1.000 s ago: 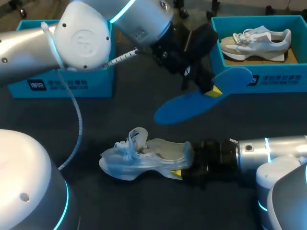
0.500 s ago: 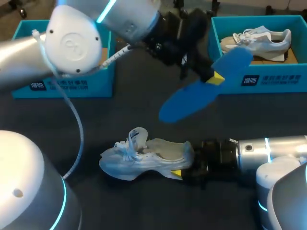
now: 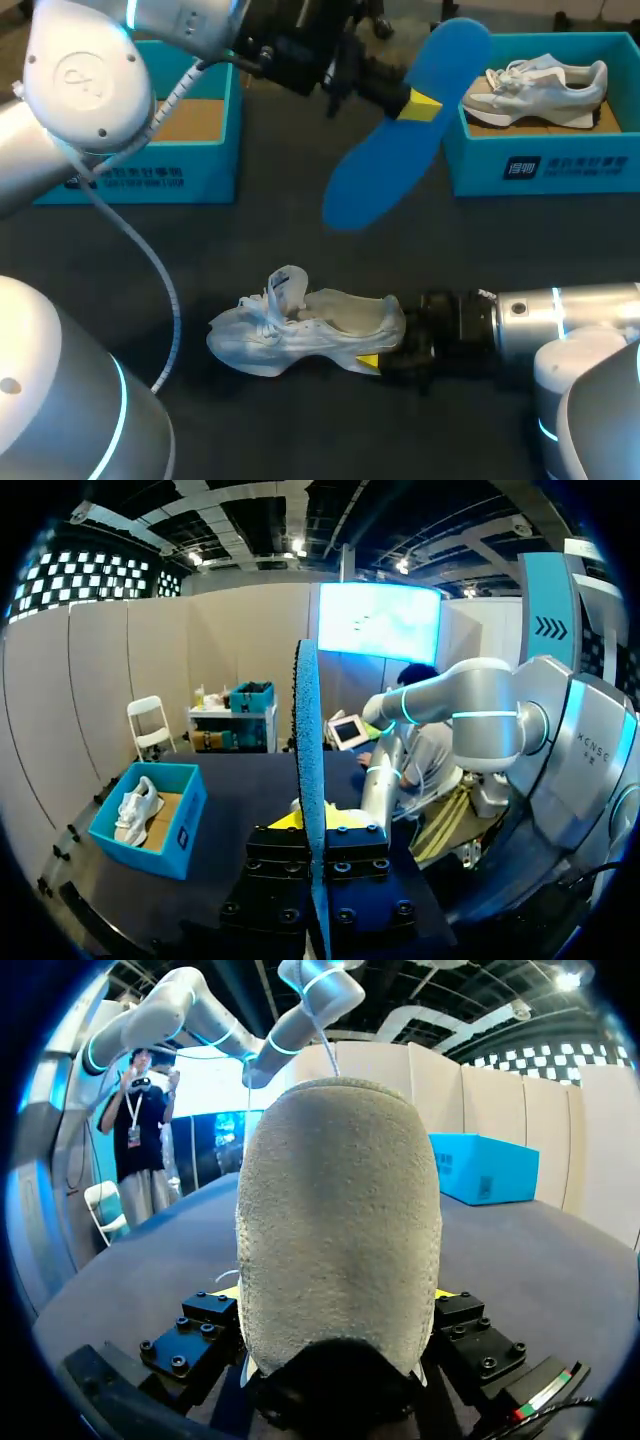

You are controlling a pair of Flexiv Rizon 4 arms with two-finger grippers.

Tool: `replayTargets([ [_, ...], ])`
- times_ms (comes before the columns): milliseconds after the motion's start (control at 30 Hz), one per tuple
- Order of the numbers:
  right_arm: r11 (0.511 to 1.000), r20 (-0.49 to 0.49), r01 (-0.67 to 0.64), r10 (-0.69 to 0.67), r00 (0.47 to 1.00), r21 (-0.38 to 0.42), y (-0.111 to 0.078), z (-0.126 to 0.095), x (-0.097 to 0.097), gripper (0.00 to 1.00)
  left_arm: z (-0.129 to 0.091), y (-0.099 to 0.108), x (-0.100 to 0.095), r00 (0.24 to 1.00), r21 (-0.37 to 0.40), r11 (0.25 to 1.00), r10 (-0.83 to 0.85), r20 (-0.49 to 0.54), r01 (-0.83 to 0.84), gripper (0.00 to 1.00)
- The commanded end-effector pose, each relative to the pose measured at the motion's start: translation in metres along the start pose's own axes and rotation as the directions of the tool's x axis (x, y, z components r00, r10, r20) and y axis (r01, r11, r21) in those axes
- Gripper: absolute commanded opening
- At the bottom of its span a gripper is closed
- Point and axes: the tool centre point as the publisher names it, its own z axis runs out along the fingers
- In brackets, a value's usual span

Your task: Take the shoe out of the shoebox, open the shoe tongue, remove and reinsert the insole, then place the shoe into the shoebox

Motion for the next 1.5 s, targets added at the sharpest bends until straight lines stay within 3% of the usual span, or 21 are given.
replayTargets([
  [33,1.000,0.000,-0.001,0.001,1.000,0.004,0.001,0.001,0.000,0.00,-0.002,0.003,0.002,1.000,0.008,1.000,0.001,0.001,-0.001,0.00],
  [200,1.000,0.000,-0.001,0.001,1.000,0.004,0.001,0.001,0.000,0.00,-0.004,0.005,0.003,1.000,0.032,0.999,-0.010,-0.014,0.010,0.00],
  [333,1.000,0.000,-0.001,0.001,1.000,0.004,0.001,0.001,0.000,0.00,-0.025,-0.004,0.011,0.999,0.124,0.991,-0.046,-0.006,0.047,0.00],
  [567,1.000,0.000,-0.001,0.001,1.000,0.004,0.001,0.001,0.000,0.00,-0.055,-0.017,0.026,0.996,0.160,0.984,-0.083,0.022,0.079,0.00],
  [767,1.000,0.000,-0.001,0.001,1.000,0.004,0.001,0.001,0.000,0.00,-0.079,-0.024,0.039,0.993,0.192,0.974,-0.117,-0.020,0.119,0.00],
  [800,1.000,0.000,-0.001,0.001,1.000,0.004,0.001,0.001,0.000,0.00,-0.086,-0.027,0.042,0.996,0.194,0.978,-0.083,0.014,0.079,0.00],
  [1267,1.000,0.000,-0.001,0.001,1.000,0.004,0.001,0.001,0.000,0.00,-0.093,-0.032,0.049,0.992,0.216,0.969,-0.126,0.019,0.119,0.00],
  [1500,1.000,0.000,-0.001,0.001,1.000,0.004,0.001,0.001,0.000,0.00,-0.097,-0.022,0.056,0.977,0.243,0.948,-0.213,-0.004,0.208,0.00],
])
